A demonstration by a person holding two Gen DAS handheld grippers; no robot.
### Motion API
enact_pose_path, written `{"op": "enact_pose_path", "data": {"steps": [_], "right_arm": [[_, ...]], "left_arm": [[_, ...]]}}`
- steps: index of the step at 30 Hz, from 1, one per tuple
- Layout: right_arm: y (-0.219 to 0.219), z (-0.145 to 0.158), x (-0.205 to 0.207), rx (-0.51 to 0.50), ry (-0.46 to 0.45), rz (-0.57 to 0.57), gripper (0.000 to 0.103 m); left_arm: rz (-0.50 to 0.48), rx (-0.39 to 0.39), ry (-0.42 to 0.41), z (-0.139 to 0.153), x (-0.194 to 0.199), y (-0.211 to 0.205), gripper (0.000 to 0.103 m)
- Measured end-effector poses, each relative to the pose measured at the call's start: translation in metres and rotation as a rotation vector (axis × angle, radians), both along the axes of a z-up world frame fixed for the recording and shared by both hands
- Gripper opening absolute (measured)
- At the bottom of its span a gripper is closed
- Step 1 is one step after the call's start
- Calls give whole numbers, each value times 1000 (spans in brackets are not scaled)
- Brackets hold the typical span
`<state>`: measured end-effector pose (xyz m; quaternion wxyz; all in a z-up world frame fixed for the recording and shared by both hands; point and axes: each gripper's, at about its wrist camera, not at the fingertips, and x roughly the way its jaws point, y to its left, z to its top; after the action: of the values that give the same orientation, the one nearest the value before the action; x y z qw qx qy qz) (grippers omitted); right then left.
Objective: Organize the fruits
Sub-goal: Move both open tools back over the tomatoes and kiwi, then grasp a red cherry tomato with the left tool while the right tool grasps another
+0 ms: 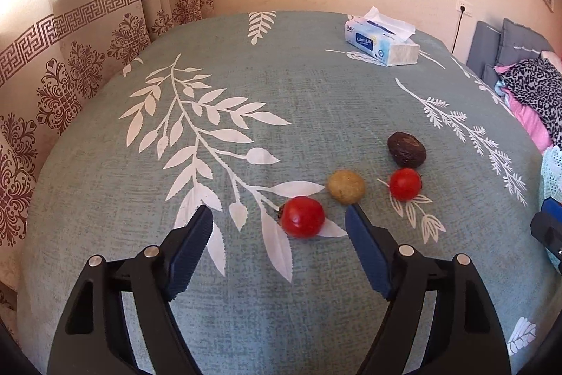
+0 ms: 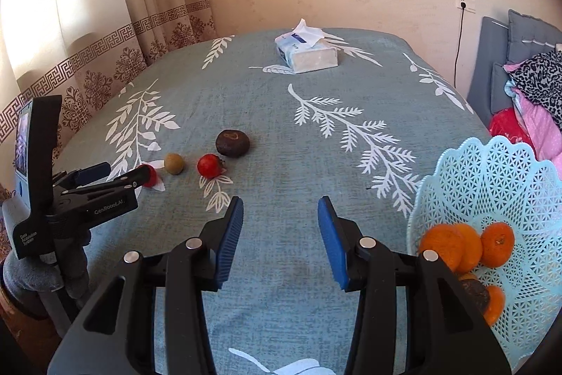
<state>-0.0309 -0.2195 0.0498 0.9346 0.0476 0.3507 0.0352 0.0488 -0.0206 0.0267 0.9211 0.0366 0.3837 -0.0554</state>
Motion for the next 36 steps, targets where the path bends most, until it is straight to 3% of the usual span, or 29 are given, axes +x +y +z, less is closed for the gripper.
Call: {"op": "enact_pose_path", "data": {"steps": [7, 18, 36], "right_arm": [[17, -6, 14, -8, 21, 35, 46], [32, -19, 49, 54, 103, 81, 46], [67, -38, 107, 32, 178, 141, 46]], "left_arm": [[-12, -25, 25, -8, 11, 1, 65], [-61, -123, 36, -11, 11, 3, 31], [-61, -157, 47, -14, 10, 7, 33]]}}
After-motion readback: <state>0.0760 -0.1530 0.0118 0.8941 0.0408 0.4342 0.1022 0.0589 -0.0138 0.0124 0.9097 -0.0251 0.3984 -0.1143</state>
